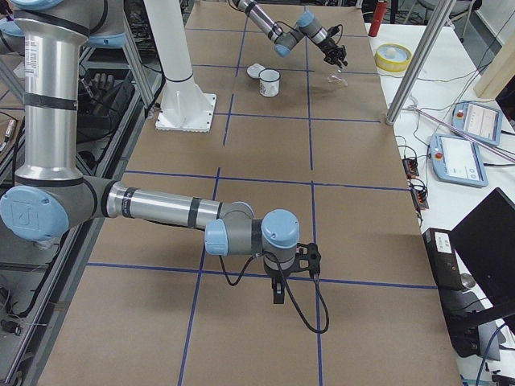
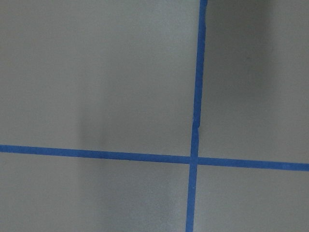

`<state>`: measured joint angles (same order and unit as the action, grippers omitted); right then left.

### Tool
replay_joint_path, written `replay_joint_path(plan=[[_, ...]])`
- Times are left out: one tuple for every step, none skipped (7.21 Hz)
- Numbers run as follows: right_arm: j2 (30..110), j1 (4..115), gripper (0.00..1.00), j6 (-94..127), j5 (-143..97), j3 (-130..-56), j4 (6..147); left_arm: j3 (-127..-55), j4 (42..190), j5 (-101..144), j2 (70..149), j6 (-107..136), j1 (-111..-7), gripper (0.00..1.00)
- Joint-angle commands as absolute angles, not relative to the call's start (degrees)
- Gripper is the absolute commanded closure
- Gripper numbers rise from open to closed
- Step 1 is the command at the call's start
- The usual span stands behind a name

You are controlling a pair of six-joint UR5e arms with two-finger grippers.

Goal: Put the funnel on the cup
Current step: 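Grasp the clear glass funnel with the left gripper, then lift the funnel and carry it over the open mug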

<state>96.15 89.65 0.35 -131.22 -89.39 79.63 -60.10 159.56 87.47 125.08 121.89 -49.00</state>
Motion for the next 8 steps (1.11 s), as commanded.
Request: replay_joint_path(plan=[[96.15,89.65,0.0,0.35,-131.22,-89.38,79.63,-60.47,159.7,87.89,125.07,121.55,-49.22,1.0],[96.15,89.65,0.0,0.35,-131.22,-89.38,79.63,-63.6,159.7,88.41,125.07,121.29,-50.61,1.0],[96.15,89.65,0.0,0.35,-131.22,-89.38,79.63,-68.85,159.0,92.25,124.72,120.51,-52.54,1.0],[96.15,89.65,0.0,0.35,-131.22,-89.47,79.63,-75.78,157.17,95.5,123.15,118.93,-53.52,1.0],[96.15,89.65,0.0,0.35,-131.22,-89.39,79.63,-83.42,147.93,98.58,122.79,118.83,-53.79,1.0],[96.15,89.65,0.0,0.35,-131.22,-89.38,79.63,-91.5,137.22,102.7,122.61,117.52,-53.79,1.0],[96.15,89.65,0.0,0.35,-131.22,-89.38,79.63,-100.37,123.62,104.57,122.35,113.51,-53.62,1.0],[96.15,89.65,0.0,0.35,-131.22,-89.47,79.63,-107.33,109.04,105.98,122.87,110.42,-53.53,1.0]])
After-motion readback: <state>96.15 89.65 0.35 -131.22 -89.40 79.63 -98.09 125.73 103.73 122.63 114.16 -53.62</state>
